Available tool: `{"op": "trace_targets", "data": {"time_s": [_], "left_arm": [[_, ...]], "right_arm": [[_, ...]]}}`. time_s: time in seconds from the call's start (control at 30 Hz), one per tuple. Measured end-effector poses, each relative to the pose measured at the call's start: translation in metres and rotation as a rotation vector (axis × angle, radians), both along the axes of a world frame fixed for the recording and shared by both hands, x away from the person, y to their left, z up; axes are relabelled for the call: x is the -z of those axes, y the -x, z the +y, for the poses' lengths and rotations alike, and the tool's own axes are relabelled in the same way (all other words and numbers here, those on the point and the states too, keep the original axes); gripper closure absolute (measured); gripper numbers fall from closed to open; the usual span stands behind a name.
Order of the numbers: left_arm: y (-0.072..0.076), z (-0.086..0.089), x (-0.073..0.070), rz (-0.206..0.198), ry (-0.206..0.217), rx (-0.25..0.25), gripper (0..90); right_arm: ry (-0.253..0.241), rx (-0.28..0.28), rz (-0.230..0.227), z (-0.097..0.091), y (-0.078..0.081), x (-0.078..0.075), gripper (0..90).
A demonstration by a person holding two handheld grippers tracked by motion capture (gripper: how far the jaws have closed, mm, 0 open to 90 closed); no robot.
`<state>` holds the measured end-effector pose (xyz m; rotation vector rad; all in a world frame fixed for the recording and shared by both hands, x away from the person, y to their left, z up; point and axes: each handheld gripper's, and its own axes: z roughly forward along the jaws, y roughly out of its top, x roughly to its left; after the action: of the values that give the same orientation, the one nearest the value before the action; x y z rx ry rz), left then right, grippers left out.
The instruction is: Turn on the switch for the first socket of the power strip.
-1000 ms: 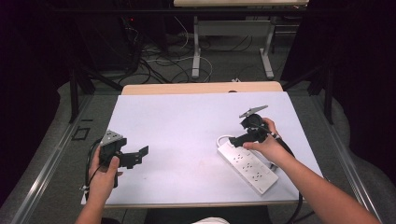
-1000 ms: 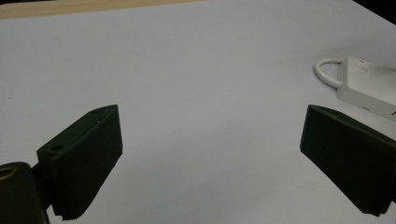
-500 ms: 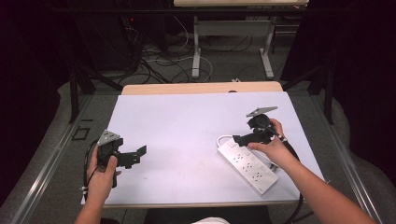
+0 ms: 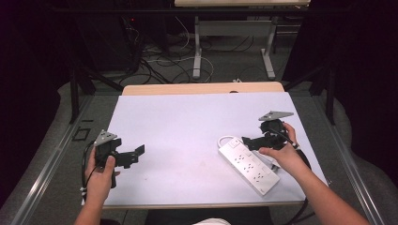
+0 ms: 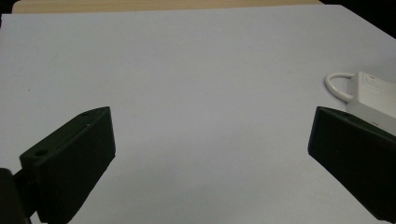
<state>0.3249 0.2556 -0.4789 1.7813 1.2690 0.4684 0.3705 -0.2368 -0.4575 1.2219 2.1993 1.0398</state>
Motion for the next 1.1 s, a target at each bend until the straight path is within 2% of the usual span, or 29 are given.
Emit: {"op": "trace_targets", "data": {"time_s": [0.3, 0.53, 0.63, 0.9, 1.03, 1.1], "left_arm": [[0.0, 0.003, 0.001, -0.004, 0.003, -0.017, 0.6], [0.0, 0.005, 0.001, -0.005, 0.006, -0.03, 0.7], [0.0, 0.005, 0.001, -0.007, 0.008, -0.033, 0.7], [-0.001, 0.007, 0.001, -0.006, 0.007, -0.039, 0.7], [-0.001, 0.008, 0.002, -0.005, 0.008, -0.04, 0.7], [-0.001, 0.008, 0.002, -0.005, 0.007, -0.041, 0.7]], "right_arm": [[-0.048, 0.044, -0.014, -0.02, 0.016, 0.003, 1.5], [-0.074, 0.09, -0.045, -0.039, 0.029, 0.006, 1.7], [-0.07, 0.123, -0.059, -0.048, 0.033, 0.008, 1.7], [-0.135, 0.223, -0.066, -0.078, 0.04, 0.016, 2.0], [-0.165, 0.273, -0.086, -0.093, 0.041, 0.019, 2.5], [-0.176, 0.3, -0.078, -0.099, 0.042, 0.021, 2.6]]}}
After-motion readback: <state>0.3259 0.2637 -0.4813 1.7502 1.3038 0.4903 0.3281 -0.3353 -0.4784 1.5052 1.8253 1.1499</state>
